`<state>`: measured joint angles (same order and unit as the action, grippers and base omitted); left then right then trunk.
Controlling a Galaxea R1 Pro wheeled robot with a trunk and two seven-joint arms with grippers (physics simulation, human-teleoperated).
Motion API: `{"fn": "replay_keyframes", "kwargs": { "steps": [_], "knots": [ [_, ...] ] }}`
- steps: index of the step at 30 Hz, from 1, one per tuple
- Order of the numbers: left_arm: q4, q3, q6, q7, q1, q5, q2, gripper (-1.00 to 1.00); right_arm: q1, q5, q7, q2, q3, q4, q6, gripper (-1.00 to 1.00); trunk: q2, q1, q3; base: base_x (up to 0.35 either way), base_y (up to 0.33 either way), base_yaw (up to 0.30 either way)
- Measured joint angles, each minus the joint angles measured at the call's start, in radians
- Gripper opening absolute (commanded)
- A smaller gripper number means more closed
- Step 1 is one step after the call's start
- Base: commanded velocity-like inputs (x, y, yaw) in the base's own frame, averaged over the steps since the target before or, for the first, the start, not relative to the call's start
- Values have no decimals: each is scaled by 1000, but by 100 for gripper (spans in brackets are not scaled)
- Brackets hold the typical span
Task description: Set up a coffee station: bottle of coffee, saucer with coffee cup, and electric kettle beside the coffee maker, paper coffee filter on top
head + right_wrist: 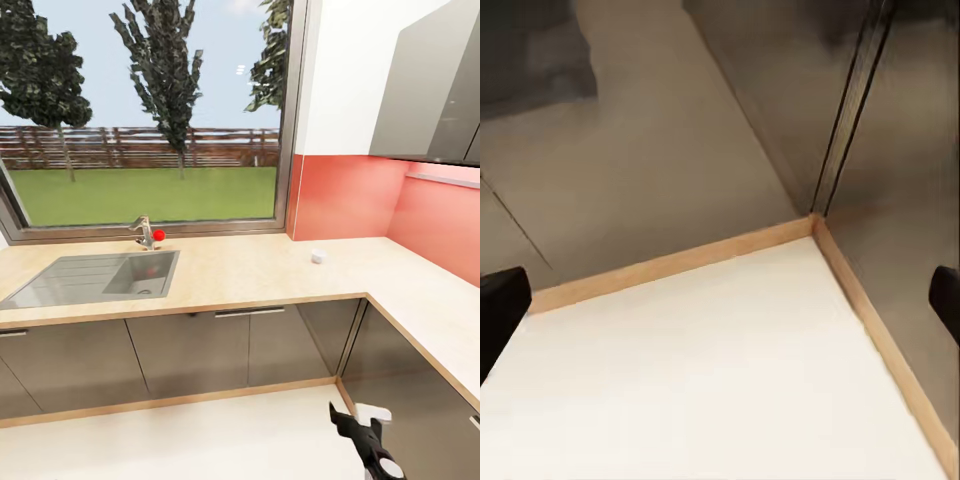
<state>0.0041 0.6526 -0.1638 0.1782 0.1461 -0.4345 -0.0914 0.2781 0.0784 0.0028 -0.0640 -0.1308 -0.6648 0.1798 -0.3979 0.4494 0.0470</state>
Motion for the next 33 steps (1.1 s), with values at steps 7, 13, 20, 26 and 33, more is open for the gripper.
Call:
{"fn": "replay_keyframes", "kwargs": {
  "steps": [7, 13, 20, 26, 33],
  "knots": [
    [0, -12, -4, 0, 0, -6, 3, 100, 1, 4, 0, 13, -7, -289, 18, 100, 0, 0, 0, 0, 0, 0],
    [3, -15, -1, -2, 0, -9, 4, 100, 95, 3, 0, 32, -6, -349, 18, 100, 0, 0, 0, 0, 0, 0],
    [10, -17, 6, 3, -3, -16, 6, 100, 327, -2, -1, 50, 1, -318, -53, 100, 0, 0, 0, 0, 0, 0],
    [11, -18, 12, 7, -22, -16, 11, 100, 509, -9, -52, 92, 36, -261, -280, 100, 0, 0, 0, 127, 0, 0],
    [13, -18, 17, 11, -26, -15, 13, 100, 602, -10, -121, 104, 167, -234, -374, 100, 0, -1, 0, 307, -63, 0]
  ]
}}
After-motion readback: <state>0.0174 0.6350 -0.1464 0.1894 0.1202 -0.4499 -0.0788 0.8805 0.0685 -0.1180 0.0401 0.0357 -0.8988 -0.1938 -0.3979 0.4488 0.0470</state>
